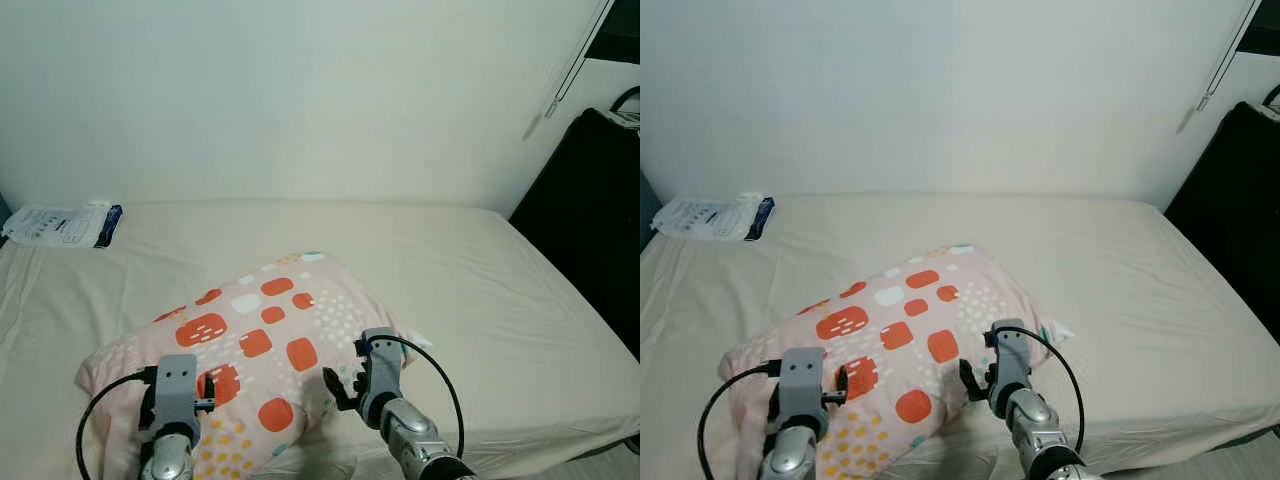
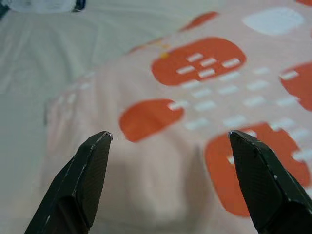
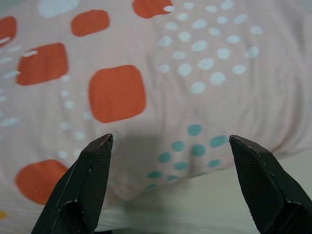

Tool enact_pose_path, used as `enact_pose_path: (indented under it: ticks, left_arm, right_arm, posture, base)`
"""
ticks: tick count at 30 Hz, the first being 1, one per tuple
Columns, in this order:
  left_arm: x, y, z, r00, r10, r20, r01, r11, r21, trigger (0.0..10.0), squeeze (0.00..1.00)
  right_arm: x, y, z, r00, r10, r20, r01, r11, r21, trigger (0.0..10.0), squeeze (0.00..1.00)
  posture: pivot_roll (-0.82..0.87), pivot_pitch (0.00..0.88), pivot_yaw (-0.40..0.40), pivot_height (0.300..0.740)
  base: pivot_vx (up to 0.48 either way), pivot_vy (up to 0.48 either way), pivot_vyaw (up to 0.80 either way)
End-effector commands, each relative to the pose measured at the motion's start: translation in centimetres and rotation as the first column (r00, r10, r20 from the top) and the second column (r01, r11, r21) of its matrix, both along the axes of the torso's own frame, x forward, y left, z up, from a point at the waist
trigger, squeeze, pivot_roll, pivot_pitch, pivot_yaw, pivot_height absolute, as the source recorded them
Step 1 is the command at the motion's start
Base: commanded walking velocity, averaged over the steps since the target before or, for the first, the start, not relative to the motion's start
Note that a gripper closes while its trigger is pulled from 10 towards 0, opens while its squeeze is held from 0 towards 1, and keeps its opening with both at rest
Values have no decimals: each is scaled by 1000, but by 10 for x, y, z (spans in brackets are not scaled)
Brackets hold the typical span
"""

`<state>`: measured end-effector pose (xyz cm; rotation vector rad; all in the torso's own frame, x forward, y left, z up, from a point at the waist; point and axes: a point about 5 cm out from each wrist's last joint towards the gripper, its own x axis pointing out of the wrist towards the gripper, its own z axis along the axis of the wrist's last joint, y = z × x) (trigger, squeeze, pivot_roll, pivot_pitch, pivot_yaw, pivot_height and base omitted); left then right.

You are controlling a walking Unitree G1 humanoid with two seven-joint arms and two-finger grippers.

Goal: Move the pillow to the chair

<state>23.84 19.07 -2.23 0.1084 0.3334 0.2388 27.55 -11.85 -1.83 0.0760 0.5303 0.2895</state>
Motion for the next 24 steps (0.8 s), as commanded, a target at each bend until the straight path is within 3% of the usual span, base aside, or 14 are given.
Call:
enact_pose_path:
  ticks: [1, 5, 10, 14, 18, 20, 24]
  left_arm:
    - [2, -3, -1, 1000, -12, -20, 12, 1000, -5, 10000, 0]
    - [1, -5, -3, 999, -5, -35, 6, 1000, 23, 10000, 0]
    - [2, -12, -5, 997, -62, -54, 61, 998, -10, 10000, 0]
    - [3, -16, -4, 995, -82, -57, 82, 997, 12, 10000, 0]
    - [0, -16, -11, 990, -77, -121, 82, 996, 37, 10000, 0]
    - [1, -19, -11, 988, -79, -132, 85, 996, 35, 10000, 0]
    - [12, -24, -5, 982, -149, -117, 157, 986, 58, 10000, 0]
  right_arm:
    - [2, -2, 1, 1000, 2, 1, -2, 1000, -28, 10000, 0]
    - [0, -2, -2, 1000, 21, -15, -22, 998, -64, 10000, 0]
    - [-2, -2, -3, 999, 48, -13, -48, 996, -79, 10000, 0]
    - [-1, -8, -3, 1000, -12, -9, 11, 996, -85, 10000, 0]
    - [0, -15, -3, 999, -51, -3, 51, 992, -115, 10000, 0]
    - [3, -22, -1, 995, -99, -9, 97, 990, -100, 10000, 0]
    - [15, -27, 9, 997, -75, 20, 77, 987, -139, 10000, 0]
  posture:
    - [116, 0, -98, 740]
    - [103, 0, -89, 740]
    - [104, 0, -91, 740]
    - [102, 0, -97, 740]
    - [100, 0, -99, 740]
    - [124, 0, -114, 740]
    - [114, 0, -127, 740]
  base:
    - [0, 0, 0]
    - [0, 0, 0]
    - [0, 0, 0]
    - [0, 0, 0]
    - [0, 0, 0]
    - [0, 0, 0]
    - [0, 0, 0]
